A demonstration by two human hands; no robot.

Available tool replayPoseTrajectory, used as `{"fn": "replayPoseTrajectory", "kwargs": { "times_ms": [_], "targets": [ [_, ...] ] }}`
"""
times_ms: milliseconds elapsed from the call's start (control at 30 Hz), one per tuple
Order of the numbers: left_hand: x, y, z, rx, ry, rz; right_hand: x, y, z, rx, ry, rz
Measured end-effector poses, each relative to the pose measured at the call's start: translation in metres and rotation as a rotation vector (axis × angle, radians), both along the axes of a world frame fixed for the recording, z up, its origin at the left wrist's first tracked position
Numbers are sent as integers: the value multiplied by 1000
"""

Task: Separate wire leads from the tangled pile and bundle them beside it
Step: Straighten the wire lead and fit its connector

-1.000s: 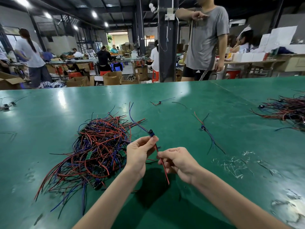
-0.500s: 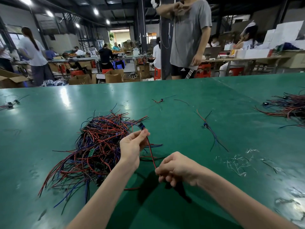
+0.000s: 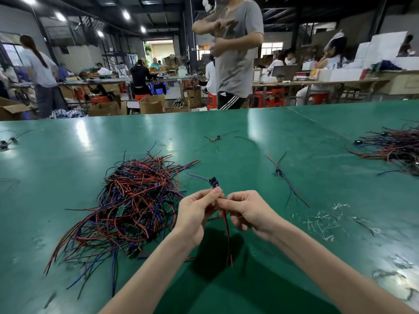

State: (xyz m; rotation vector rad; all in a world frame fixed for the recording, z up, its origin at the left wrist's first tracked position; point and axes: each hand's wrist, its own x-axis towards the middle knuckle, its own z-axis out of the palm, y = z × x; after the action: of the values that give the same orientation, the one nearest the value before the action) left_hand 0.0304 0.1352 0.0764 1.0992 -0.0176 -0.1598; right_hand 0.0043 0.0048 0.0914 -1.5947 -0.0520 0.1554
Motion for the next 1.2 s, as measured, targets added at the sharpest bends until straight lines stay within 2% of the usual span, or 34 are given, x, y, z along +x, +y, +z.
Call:
{"fn": "replayPoseTrajectory", "kwargs": {
  "times_ms": [167, 433, 600, 667, 733, 967, 1200],
  "targets": [
    [8, 11, 4, 79, -65, 156, -5, 7, -3, 82, 128, -18],
    [28, 47, 14, 0, -40, 342, -14, 17, -9, -68, 232, 166],
    [22, 34, 9, 14, -55, 259, -14, -3, 7, -315, 211, 471],
    [21, 32, 9, -21, -54, 233, -10, -16, 17, -419, 213, 520],
    [19, 27, 9, -22, -45, 191, -4, -25, 24, -424, 167, 426],
    [-3, 0, 3, -10, -32, -26, -3, -4, 6, -105, -29, 62],
    [1, 6, 4, 82, -86, 133, -8, 7, 4, 88, 100, -15]
  ]
}}
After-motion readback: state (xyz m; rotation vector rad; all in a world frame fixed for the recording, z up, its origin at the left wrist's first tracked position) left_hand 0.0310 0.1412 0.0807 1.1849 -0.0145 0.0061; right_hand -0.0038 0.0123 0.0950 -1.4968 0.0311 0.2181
